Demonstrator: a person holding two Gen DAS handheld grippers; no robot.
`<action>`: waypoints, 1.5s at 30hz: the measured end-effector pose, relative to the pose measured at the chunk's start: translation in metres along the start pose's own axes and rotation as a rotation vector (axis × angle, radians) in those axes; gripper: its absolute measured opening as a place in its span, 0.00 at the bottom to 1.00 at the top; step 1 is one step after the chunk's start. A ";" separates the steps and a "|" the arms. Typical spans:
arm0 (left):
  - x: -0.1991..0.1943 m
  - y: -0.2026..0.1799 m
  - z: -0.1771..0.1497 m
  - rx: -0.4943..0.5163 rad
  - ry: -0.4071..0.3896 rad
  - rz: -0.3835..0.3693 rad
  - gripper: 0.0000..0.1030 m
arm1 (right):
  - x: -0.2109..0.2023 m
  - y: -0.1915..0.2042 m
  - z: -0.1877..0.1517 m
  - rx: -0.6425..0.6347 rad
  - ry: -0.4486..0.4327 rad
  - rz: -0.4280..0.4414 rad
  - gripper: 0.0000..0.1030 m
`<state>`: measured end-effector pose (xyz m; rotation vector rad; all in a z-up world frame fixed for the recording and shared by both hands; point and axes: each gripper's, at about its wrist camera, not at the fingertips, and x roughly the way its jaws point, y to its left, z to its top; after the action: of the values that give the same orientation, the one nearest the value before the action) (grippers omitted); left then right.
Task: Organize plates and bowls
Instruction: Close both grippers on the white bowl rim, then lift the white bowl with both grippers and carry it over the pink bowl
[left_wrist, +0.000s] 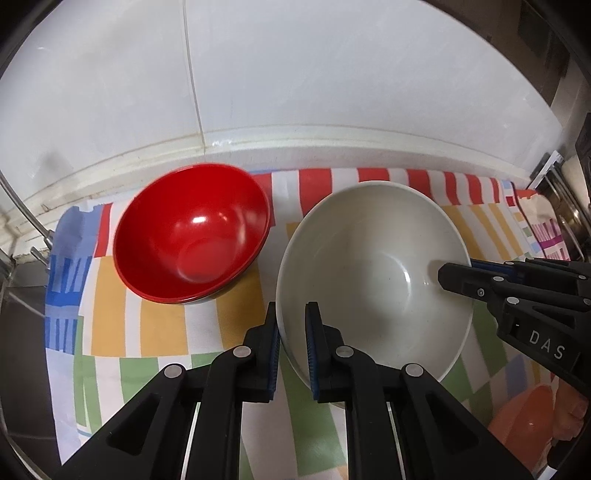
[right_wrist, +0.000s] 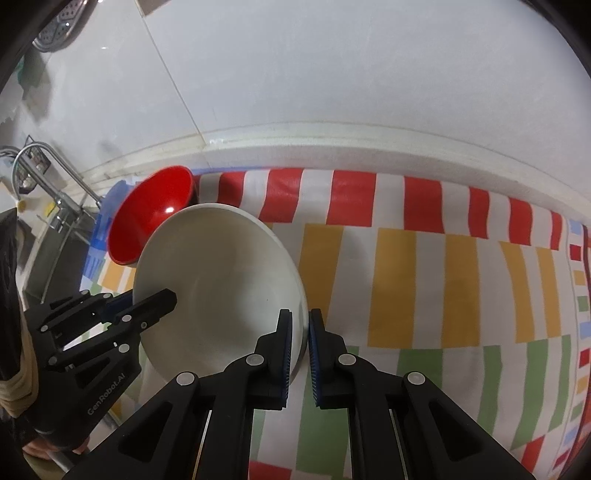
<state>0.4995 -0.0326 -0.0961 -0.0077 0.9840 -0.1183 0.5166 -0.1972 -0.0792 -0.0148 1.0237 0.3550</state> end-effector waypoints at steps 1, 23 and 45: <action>-0.004 -0.001 0.000 0.001 -0.006 -0.003 0.14 | -0.007 0.001 -0.001 0.001 -0.009 -0.004 0.10; -0.100 -0.070 -0.042 0.102 -0.112 -0.099 0.14 | -0.119 -0.021 -0.069 0.054 -0.138 -0.085 0.10; -0.101 -0.142 -0.101 0.213 -0.004 -0.209 0.17 | -0.149 -0.065 -0.159 0.202 -0.057 -0.159 0.10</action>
<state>0.3471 -0.1589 -0.0598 0.0848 0.9611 -0.4148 0.3342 -0.3288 -0.0480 0.0950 0.9913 0.1056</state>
